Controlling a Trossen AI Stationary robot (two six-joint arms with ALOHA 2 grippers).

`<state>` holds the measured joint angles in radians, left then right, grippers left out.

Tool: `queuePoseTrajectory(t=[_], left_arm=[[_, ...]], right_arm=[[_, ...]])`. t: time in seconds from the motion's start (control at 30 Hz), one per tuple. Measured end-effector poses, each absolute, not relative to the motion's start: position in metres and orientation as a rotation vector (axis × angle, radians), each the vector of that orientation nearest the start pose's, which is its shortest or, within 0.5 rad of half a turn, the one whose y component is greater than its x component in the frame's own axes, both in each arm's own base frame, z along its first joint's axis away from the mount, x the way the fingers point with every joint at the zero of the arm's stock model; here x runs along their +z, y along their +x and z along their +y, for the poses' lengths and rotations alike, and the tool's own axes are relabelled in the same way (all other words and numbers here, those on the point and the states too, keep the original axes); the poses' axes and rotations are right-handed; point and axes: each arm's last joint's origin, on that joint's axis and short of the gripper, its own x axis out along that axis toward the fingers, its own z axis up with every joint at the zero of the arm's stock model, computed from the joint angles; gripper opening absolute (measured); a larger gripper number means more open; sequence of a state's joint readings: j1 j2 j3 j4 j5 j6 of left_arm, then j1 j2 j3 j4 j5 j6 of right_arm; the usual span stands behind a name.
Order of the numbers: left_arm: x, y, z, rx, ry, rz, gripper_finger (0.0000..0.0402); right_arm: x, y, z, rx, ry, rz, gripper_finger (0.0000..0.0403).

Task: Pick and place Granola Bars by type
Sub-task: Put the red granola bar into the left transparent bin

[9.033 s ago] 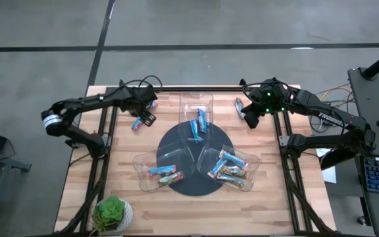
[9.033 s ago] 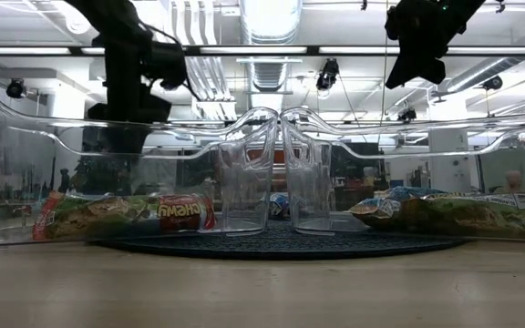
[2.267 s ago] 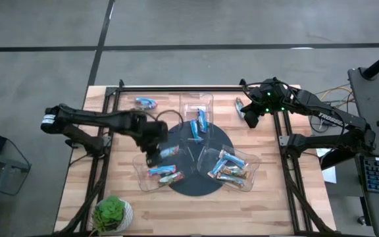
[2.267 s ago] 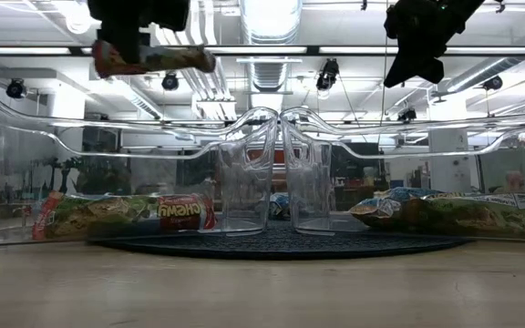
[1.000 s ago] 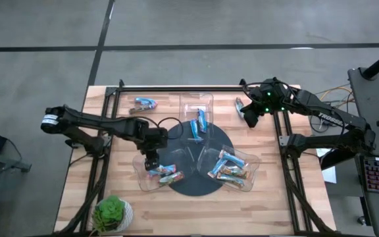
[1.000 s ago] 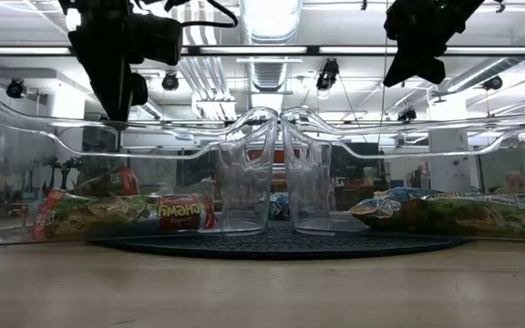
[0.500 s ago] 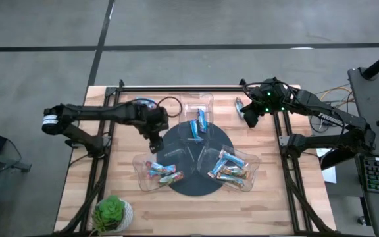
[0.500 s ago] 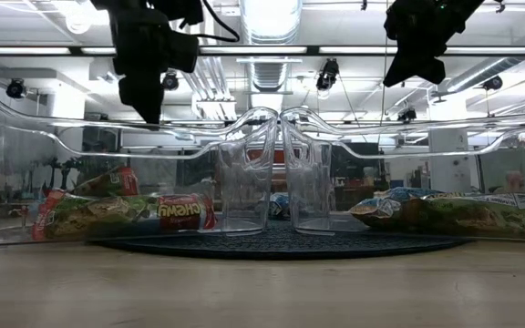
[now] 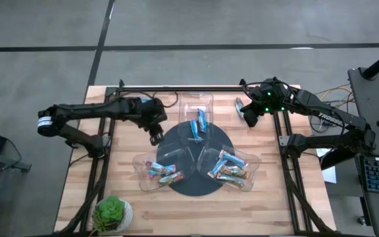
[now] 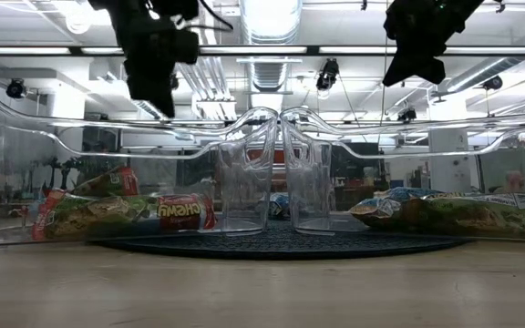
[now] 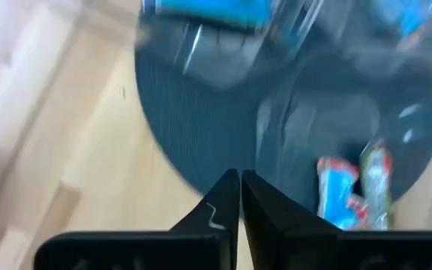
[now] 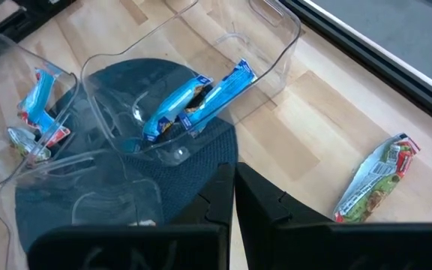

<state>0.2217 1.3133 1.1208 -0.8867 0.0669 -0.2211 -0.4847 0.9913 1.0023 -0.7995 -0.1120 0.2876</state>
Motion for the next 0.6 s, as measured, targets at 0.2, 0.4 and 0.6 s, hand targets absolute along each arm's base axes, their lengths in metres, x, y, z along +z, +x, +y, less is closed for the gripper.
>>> queuePoseTrajectory(t=[0.2, 0.4, 0.6], left_arm=[[0.305, 0.220, 0.058, 0.291, -0.342, 0.788, 0.0000], [0.299, 0.187, 0.077, 0.431, -0.367, 0.680, 0.0000], [0.309, 0.172, 0.101, 0.537, -0.334, 0.638, 0.0000]], right_arm=[[0.319, 0.168, -0.085, -0.471, 0.518, 0.692, 0.0008], [0.321, 0.170, -0.086, -0.461, 0.492, 0.673, 0.0008], [0.321, 0.170, -0.086, -0.460, 0.491, 0.671, 0.0008]])
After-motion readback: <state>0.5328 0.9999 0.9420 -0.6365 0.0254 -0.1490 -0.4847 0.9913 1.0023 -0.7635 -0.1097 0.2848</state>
